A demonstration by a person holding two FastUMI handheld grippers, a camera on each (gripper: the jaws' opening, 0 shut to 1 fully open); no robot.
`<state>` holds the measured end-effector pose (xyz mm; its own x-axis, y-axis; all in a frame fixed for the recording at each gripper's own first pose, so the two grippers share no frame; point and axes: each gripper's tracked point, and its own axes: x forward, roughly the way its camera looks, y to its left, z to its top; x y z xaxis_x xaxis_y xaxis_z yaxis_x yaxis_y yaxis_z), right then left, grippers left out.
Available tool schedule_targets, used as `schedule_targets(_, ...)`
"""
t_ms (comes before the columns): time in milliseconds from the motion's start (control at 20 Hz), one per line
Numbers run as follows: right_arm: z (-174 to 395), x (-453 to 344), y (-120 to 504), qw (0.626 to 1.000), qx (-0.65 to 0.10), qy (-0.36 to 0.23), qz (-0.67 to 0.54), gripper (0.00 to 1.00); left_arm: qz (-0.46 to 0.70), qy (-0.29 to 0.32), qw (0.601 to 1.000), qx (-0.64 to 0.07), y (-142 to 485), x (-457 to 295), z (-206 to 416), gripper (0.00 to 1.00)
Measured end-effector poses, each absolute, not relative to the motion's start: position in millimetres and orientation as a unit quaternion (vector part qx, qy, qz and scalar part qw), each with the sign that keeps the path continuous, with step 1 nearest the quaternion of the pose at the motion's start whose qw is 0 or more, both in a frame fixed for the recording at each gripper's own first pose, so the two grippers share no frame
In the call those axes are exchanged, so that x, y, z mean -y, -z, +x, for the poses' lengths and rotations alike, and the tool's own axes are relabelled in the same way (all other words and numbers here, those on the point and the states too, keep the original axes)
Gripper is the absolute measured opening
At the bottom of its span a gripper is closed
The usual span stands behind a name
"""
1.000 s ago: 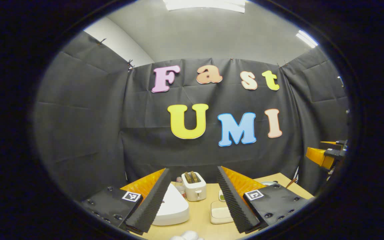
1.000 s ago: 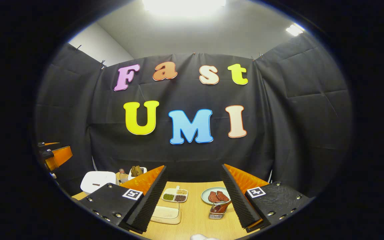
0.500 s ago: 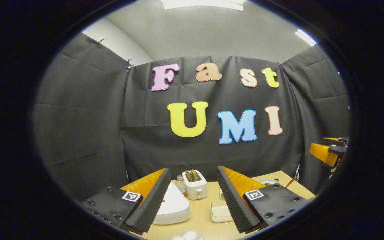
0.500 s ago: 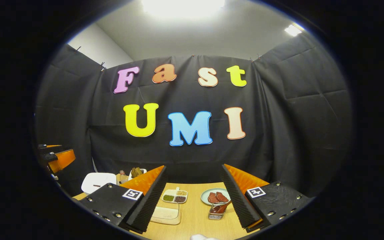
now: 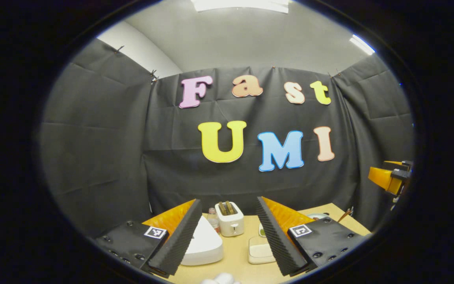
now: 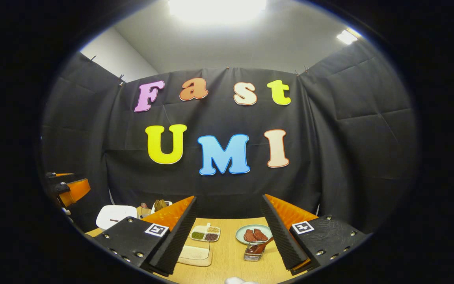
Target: Close the left gripper, press the button to open the rice cooker; take a wooden spoon from the chopstick holder with the right hand, scoop a spoonful of rice and pour it into the rice cooker, then put the wooden spoon back into the chopstick holder.
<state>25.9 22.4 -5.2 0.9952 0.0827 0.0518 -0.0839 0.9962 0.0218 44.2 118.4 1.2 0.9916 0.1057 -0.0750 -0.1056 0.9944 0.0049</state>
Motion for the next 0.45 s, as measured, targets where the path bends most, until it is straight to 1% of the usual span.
schedule_targets(450,24.1,-23.2,6.5,0.999,0.027,-0.040,0.014,0.98,0.004,-0.056,0.998,-0.035,-6.9,-126.9,41.0,0.99)
